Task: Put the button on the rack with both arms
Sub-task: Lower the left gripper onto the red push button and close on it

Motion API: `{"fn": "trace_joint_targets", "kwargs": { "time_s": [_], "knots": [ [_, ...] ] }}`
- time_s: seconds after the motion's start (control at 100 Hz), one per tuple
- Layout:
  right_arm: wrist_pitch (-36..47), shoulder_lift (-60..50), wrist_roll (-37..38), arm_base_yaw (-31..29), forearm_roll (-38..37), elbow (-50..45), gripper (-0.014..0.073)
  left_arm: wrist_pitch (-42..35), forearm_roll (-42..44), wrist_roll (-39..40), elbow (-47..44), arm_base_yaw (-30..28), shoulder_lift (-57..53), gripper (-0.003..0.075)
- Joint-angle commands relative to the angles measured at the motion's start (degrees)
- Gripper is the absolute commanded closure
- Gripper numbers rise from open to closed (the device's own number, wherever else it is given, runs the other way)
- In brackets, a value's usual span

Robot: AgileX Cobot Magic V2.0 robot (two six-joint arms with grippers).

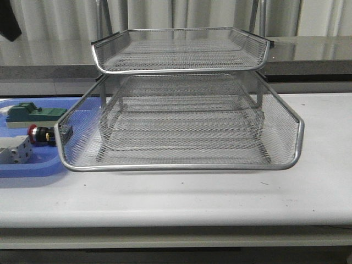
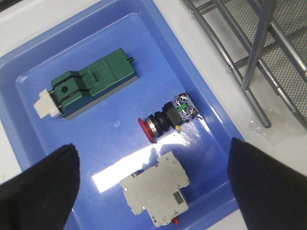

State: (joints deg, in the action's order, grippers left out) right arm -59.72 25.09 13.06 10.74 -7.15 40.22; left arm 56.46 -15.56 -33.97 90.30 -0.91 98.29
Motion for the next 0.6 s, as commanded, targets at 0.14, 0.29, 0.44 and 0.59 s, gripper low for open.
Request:
{"fn": "trace_joint_targets", "kwargs": {
  "time_s": [0.14, 0.29, 0.44, 0.59],
  "knots": [
    [3.34, 0.48, -0.12, -0.03, -0.97, 1.94, 0.0703, 5.17, -4.27, -14.66, 12.79, 0.37, 9.35, 0.0126],
    [3.34, 0.48, -0.12, -0.03, -0.97, 1.94, 0.0703, 6.12, -4.28, -20.24, 16.92, 1.99, 15.64, 0.0127],
    [3.34, 0.48, -0.12, -0.03, -0.97, 1.94, 0.0703, 6.46, -3.91, -26.25, 17.82, 3.2, 19.45, 0.0126],
    [3.34, 0.48, -0.12, -0.03, -0.97, 1.94, 0.0703, 6.86, -2.09, -28.3, 17.82, 4.31, 21.84, 0.0127]
  ]
}}
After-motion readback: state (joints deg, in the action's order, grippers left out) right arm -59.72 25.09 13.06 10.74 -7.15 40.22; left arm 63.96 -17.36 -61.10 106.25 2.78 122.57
